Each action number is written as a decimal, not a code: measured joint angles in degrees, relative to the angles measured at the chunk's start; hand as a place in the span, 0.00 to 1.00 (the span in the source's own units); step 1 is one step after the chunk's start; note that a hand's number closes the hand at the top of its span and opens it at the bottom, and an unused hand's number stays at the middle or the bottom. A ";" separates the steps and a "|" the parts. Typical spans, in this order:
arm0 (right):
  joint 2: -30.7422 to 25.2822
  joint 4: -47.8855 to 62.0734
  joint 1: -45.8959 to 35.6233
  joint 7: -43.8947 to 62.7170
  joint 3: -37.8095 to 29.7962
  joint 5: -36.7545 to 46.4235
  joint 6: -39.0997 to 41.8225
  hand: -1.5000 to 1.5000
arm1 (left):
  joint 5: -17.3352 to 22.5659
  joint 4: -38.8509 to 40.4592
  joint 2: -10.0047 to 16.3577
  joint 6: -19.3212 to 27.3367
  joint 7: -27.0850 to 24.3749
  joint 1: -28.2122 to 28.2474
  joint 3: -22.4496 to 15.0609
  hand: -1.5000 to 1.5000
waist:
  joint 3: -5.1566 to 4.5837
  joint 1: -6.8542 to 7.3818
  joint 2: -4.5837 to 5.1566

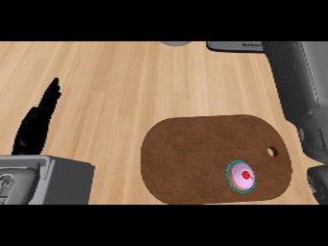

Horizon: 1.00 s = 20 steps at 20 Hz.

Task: Pick the bell pepper from the cutting board and place it in the tiered basket

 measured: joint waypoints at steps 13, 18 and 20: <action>-10.72 16.32 -2.86 -5.56 -3.20 2.86 0.29 1.00 | -0.59 -2.46 -0.02 -0.42 1.86 1.12 0.85 0.50 | 0.01 -0.73 -0.09; -15.13 19.35 -1.17 -5.64 -1.96 5.74 3.09 1.00 | -1.40 -2.90 -0.65 0.15 2.34 1.13 0.68 0.50 | 0.03 -1.19 -0.25; -16.24 19.54 -0.70 -5.93 -1.82 5.99 3.95 1.00 | -1.37 -2.32 -0.45 -0.02 1.95 0.88 1.29 0.50 | 0.03 -1.33 -0.31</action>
